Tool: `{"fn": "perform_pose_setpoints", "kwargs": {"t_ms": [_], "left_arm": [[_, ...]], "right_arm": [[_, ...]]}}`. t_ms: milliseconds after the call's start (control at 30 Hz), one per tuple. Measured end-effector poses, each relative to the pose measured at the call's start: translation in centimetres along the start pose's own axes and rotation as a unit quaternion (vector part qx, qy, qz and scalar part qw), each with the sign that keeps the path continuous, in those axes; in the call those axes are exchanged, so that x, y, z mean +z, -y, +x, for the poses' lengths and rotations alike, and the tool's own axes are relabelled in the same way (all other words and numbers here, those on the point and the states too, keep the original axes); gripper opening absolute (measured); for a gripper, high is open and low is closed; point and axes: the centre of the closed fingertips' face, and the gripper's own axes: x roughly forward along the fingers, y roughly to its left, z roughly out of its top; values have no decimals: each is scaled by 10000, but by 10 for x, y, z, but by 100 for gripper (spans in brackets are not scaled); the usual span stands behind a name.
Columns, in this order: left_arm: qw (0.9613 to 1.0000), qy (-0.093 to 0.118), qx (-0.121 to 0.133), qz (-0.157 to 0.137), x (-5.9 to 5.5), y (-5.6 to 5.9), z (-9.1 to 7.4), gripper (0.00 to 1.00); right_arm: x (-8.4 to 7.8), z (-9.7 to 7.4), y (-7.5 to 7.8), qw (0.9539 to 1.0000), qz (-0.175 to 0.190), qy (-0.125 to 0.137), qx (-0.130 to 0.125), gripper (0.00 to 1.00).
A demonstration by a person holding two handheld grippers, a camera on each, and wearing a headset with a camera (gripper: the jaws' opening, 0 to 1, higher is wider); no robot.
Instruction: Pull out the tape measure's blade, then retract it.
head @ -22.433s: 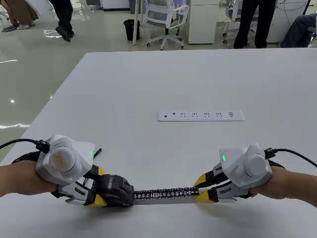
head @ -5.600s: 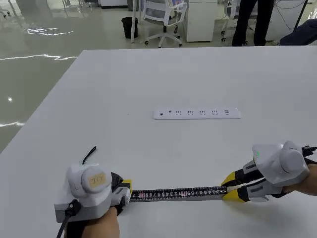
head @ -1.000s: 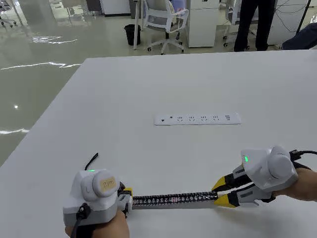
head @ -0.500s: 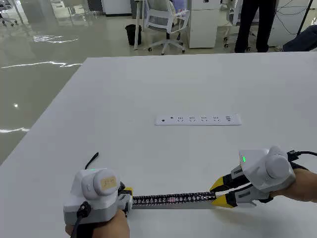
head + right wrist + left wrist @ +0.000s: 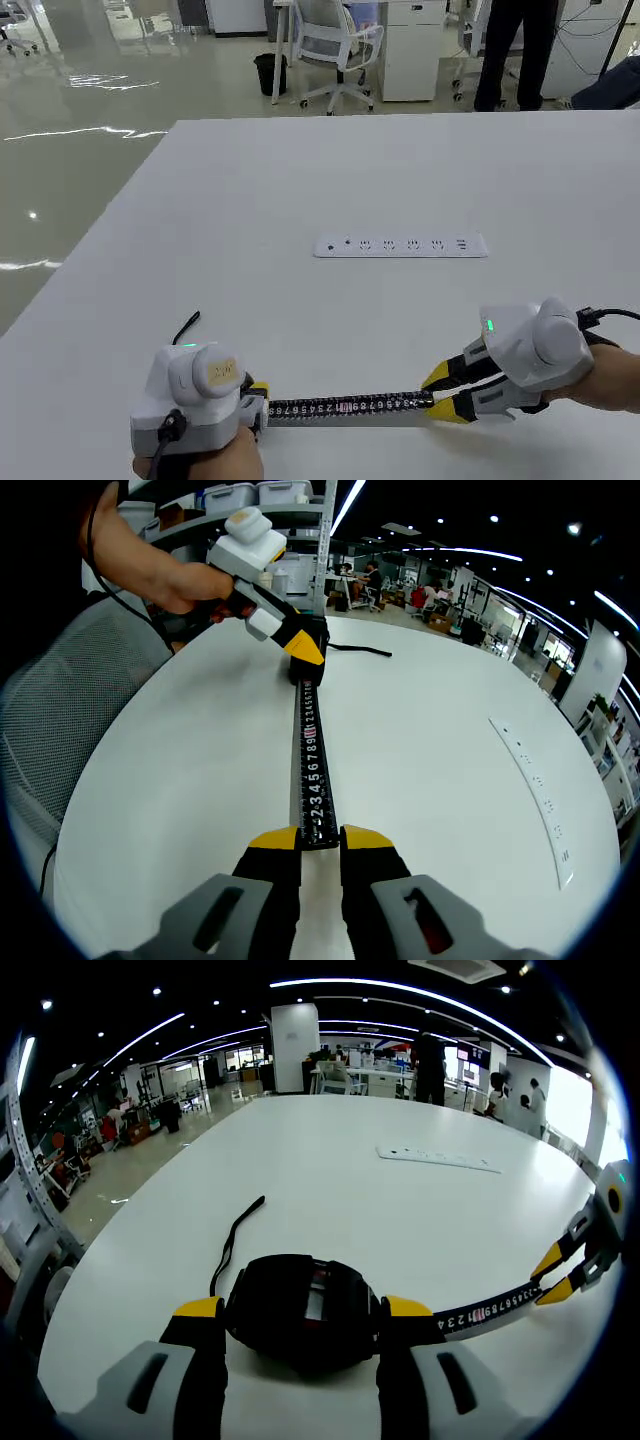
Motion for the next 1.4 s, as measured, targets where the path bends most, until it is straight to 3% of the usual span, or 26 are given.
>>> {"fn": "perform_pose_setpoints", "kwargs": {"t_ms": [1400], "left_arm": [[10000, 3, -28, -3, 0, 1, 0, 56]], "right_arm": [[12, 9, 1, 10000, -52, 20, 39, 14]]}}
